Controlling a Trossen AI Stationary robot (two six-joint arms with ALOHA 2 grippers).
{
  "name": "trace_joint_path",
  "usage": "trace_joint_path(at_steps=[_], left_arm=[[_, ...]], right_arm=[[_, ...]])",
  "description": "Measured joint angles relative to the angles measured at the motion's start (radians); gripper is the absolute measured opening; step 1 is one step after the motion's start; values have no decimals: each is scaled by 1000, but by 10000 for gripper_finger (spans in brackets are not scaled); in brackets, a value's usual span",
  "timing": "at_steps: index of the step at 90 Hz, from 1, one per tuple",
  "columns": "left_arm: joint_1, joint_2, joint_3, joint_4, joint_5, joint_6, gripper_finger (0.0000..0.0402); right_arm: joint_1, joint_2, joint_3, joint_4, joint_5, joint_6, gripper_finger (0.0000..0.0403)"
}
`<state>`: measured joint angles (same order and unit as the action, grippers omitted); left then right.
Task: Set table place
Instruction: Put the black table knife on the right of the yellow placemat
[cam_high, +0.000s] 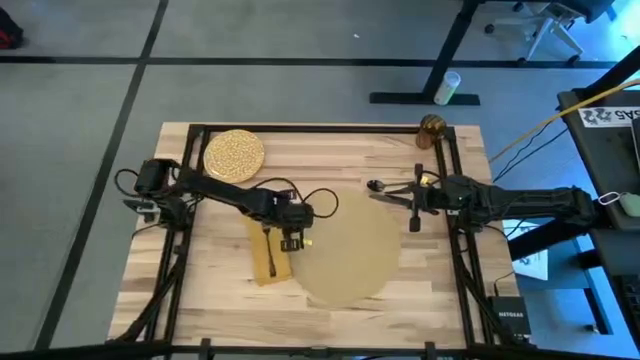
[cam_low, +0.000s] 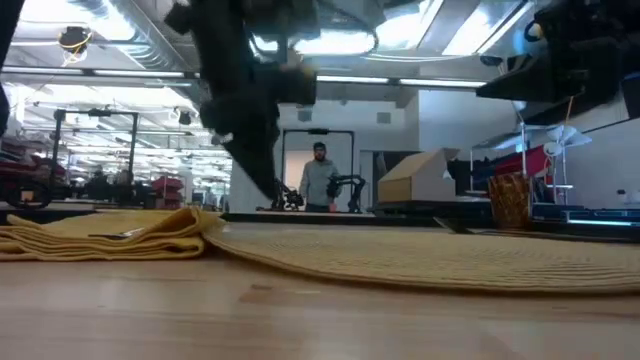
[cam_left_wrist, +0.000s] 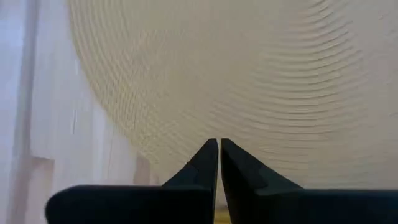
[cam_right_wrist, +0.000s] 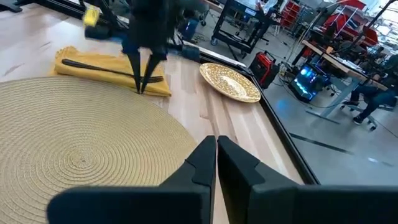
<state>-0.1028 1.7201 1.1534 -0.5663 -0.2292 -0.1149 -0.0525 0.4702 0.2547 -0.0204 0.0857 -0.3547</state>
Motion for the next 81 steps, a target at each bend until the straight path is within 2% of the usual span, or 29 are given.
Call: trace_joint_path(at_steps=[17,33,45,58,81], left_arm=[[-48,-35,2,30,0,4,1],[-94,-36,-31,53,-1,-24,1],[-127,-36,-54,85,-2,-36,1],[-149,-36,-56,87,-3,-40,1],[-165,-36,-55,84,-4,-37,1]], right_arm=[[0,76,113,-181,24,33,37],[0,246,254,-484,53,123,58],[0,386,326,-615,53,168,75],[-32,526,355,-665,41,179,99],[-192,670,356,-670,-26,146,149]])
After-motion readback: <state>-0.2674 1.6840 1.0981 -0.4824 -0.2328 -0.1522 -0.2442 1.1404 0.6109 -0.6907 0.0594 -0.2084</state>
